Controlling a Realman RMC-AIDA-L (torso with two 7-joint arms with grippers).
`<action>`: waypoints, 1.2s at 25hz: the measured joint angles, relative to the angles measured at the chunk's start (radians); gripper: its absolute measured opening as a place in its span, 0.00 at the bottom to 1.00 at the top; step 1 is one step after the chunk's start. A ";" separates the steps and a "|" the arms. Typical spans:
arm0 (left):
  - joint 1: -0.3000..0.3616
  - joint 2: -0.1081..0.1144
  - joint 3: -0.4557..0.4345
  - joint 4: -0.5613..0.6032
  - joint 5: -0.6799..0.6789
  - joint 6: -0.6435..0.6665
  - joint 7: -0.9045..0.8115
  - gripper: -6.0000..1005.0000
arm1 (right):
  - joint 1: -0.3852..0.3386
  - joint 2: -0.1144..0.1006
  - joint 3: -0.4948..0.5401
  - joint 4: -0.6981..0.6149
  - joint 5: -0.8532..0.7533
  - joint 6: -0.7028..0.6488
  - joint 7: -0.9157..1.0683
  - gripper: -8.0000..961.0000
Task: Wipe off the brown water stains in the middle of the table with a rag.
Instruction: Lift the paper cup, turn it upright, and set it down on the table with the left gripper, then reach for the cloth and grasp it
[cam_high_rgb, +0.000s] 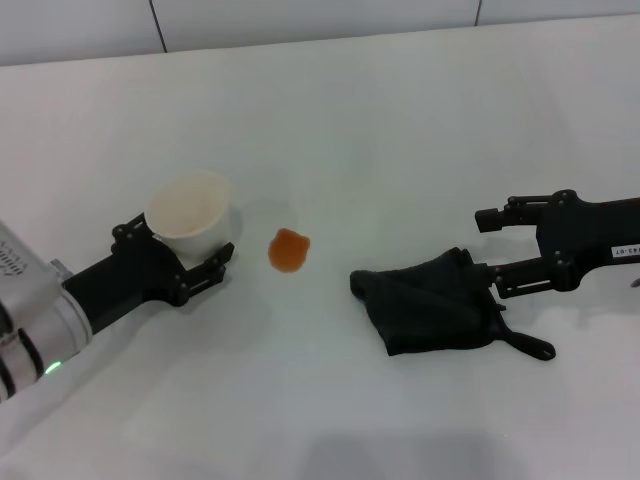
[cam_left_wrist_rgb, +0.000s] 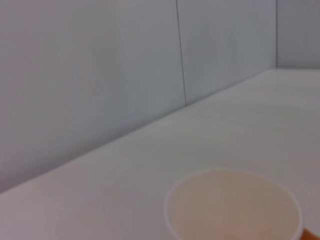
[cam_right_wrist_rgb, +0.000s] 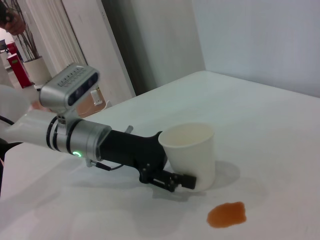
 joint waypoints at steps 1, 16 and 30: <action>0.004 0.002 0.000 -0.003 -0.004 0.016 0.000 0.79 | 0.000 0.000 0.000 0.000 0.000 -0.001 0.000 0.82; 0.084 0.005 0.001 -0.064 -0.041 0.154 -0.074 0.80 | 0.000 0.000 0.000 -0.007 0.002 -0.007 0.000 0.81; 0.138 0.010 0.003 -0.231 0.034 0.396 -0.250 0.79 | 0.000 -0.001 0.000 -0.017 0.002 -0.025 0.003 0.81</action>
